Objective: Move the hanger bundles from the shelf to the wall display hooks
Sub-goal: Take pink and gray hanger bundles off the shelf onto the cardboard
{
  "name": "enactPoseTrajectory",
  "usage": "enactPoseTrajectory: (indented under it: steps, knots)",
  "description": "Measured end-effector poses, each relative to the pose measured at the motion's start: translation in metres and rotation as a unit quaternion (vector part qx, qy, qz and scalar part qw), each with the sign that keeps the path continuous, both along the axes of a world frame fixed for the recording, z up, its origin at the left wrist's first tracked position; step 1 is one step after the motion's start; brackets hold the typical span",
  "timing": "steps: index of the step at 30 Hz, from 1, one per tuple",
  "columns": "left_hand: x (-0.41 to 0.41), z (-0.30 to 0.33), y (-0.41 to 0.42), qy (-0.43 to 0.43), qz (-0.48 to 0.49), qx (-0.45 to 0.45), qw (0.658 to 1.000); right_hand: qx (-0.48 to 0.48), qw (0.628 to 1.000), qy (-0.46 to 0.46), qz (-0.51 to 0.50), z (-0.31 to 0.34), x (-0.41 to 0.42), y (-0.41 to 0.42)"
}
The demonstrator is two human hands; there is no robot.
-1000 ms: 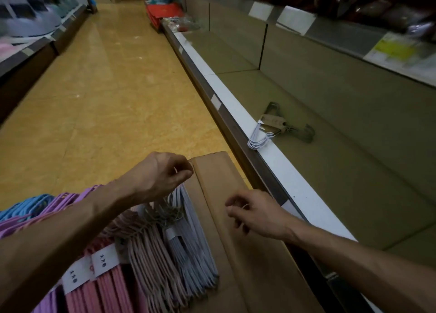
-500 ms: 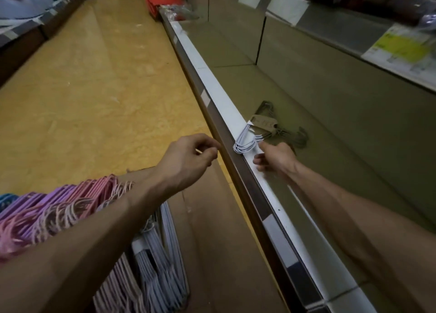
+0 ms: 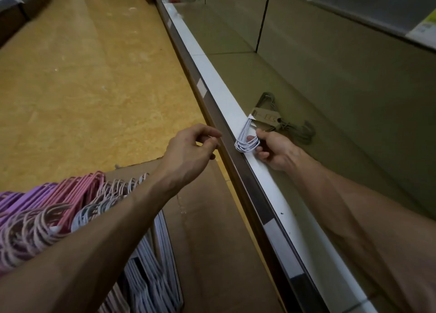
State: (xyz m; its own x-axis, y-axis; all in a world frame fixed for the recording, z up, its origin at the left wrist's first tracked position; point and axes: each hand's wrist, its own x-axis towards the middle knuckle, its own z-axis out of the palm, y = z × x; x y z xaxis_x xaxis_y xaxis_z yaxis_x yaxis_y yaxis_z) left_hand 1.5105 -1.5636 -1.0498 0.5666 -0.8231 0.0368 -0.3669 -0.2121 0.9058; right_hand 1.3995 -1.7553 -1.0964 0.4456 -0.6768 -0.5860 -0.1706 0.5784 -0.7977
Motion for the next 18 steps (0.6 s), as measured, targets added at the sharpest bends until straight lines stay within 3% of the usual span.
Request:
enactPoseTrajectory:
  steps: [5, 11, 18]
  knots:
    - [0.008, 0.010, 0.007, -0.006, 0.005, -0.003, 1.000, -0.010, 0.999, -0.048, 0.017, 0.003, -0.021, 0.007]
    - [0.017, 0.025, 0.026, -0.021, 0.008, 0.007, 1.000, -0.090, 0.987, -0.051, 0.124, 0.029, -0.046, 0.043]
    - [0.016, 0.051, 0.036, -0.040, 0.006, -0.007, 0.999, -0.119, 0.965, -0.042, 0.232, 0.046, -0.048, 0.097]
